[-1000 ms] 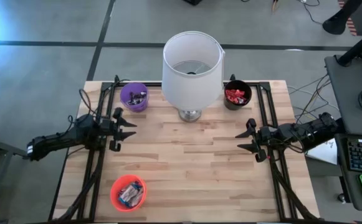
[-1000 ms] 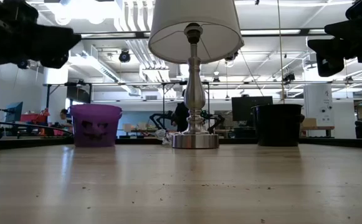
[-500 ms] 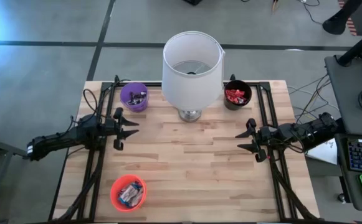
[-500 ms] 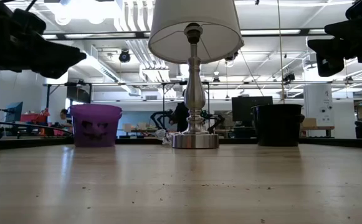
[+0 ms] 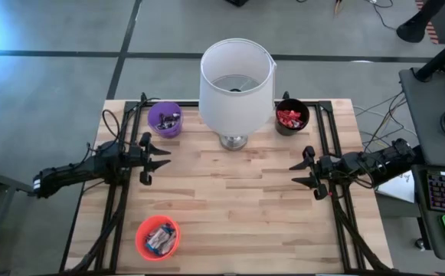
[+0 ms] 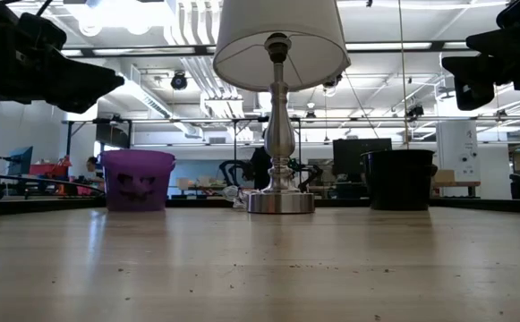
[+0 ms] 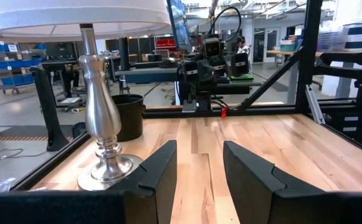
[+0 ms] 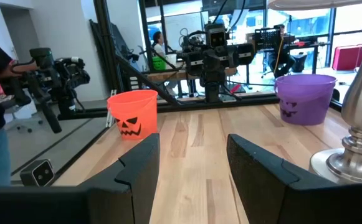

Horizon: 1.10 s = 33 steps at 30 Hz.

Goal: Organize candy in baskets
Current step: Return to Home Position

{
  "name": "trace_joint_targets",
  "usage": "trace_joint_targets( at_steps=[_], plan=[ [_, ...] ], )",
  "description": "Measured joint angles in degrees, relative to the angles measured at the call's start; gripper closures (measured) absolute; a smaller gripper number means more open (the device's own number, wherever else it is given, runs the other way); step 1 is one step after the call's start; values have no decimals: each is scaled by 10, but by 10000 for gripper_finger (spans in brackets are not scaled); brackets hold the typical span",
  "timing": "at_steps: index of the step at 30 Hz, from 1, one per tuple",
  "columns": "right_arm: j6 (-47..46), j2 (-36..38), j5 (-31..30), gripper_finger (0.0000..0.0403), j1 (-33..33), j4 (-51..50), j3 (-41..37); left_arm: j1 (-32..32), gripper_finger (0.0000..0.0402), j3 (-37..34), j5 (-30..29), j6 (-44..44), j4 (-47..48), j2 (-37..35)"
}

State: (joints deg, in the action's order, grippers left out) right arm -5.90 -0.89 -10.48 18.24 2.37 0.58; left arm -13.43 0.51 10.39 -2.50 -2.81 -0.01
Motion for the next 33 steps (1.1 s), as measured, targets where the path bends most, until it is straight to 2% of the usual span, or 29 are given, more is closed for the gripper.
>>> trace_joint_targets(
  at_steps=[12,17,20,23,29,33],
  plan=[
    [2,0,0,225,0,0,0,0,287,0,0,0,-1,0],
    [138,0,0,225,0,-1,0,0,287,0,0,0,-1,0],
    [159,-5,0,225,0,-1,0,0,287,0,0,0,-1,0],
    [132,-34,0,225,0,-2,0,0,287,0,0,0,-1,0],
    [15,-134,2,225,0,-2,0,0,287,0,0,0,-1,0],
    [-19,-187,1,225,0,1,0,0,287,0,0,0,-1,0]
  ],
)
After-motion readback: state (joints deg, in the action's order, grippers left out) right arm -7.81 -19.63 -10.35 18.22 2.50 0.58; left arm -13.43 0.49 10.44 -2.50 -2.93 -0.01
